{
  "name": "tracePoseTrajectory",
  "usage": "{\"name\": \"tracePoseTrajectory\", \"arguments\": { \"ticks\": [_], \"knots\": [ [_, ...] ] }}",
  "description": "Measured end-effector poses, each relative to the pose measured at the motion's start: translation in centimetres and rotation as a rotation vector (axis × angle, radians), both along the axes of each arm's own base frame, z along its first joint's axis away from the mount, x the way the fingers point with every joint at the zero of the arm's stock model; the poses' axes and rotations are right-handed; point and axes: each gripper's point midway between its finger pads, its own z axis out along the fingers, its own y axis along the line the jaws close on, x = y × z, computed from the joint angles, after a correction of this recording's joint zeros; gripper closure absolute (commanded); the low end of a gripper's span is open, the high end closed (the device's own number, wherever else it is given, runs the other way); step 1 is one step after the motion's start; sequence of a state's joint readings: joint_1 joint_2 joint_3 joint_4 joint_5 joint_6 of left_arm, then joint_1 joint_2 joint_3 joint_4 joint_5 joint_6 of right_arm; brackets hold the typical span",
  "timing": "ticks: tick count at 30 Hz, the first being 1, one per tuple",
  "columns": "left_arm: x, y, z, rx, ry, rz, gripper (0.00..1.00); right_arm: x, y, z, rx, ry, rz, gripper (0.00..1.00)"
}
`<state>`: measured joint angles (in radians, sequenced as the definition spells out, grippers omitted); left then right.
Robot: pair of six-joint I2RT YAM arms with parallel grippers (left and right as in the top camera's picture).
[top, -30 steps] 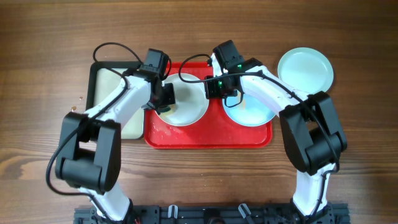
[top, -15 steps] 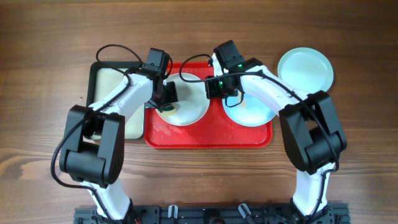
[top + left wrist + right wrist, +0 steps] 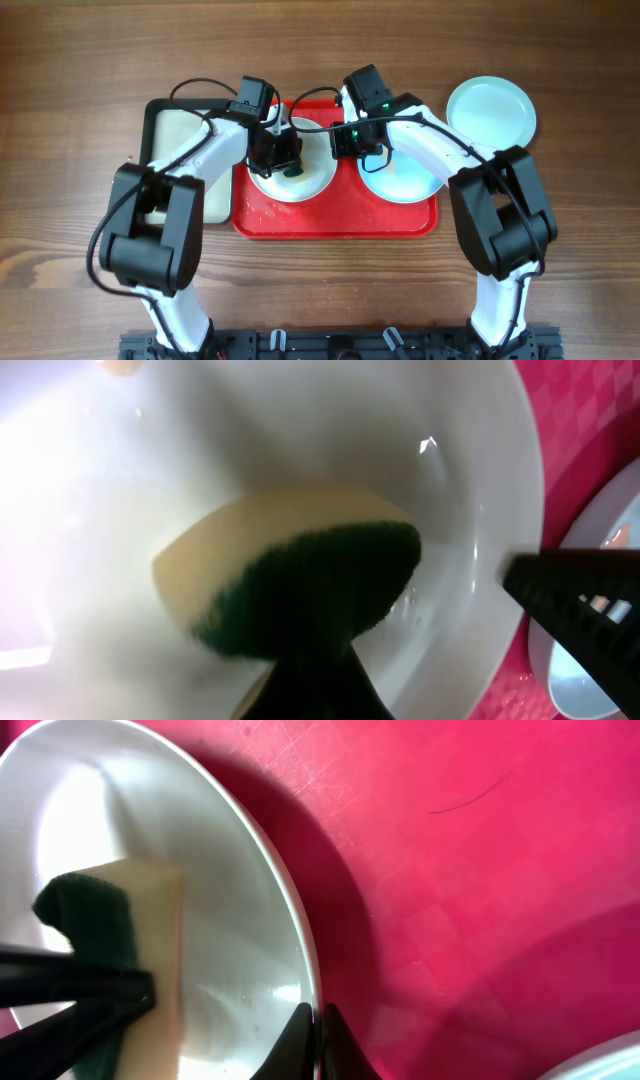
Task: Clean dirty plates on tray and stack at the side
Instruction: 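Scrub the white plate with the sponge while the right gripper holds it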
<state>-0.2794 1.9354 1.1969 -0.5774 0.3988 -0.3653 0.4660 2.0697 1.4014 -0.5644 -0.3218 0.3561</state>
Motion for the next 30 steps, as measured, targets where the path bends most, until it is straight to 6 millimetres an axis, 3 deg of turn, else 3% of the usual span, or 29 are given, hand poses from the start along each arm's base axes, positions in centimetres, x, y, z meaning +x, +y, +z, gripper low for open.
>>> {"name": "tracePoseTrajectory", "arguments": {
  "ticks": [3,8,11,16,24,30],
  "knots": [
    [0.6,0.7,3.0,0.030,-0.082,0.015,0.96,0.0,0.1,0.0,0.001,0.000,0.002,0.96],
    [1.4,3.1,10.7,0.110,-0.300,0.076,0.96,-0.1,0.1,0.0,0.004,0.001,0.003,0.96],
    [1.3,4.4,12.3,0.168,-0.350,0.104,0.96,0.0,0.1,0.0,0.004,0.001,0.003,0.96],
    [1.1,5.2,10.5,0.229,-0.304,0.109,0.96,0.0,0.1,0.0,0.005,-0.002,0.003,0.96],
    [0.6,5.5,3.5,0.295,-0.124,0.080,0.96,0.0,0.1,0.0,0.005,-0.002,0.003,0.96],
    [0.3,5.4,0.4,0.315,-0.058,0.065,0.96,0.0,0.1,0.0,0.005,-0.002,0.003,0.96]
  ]
}}
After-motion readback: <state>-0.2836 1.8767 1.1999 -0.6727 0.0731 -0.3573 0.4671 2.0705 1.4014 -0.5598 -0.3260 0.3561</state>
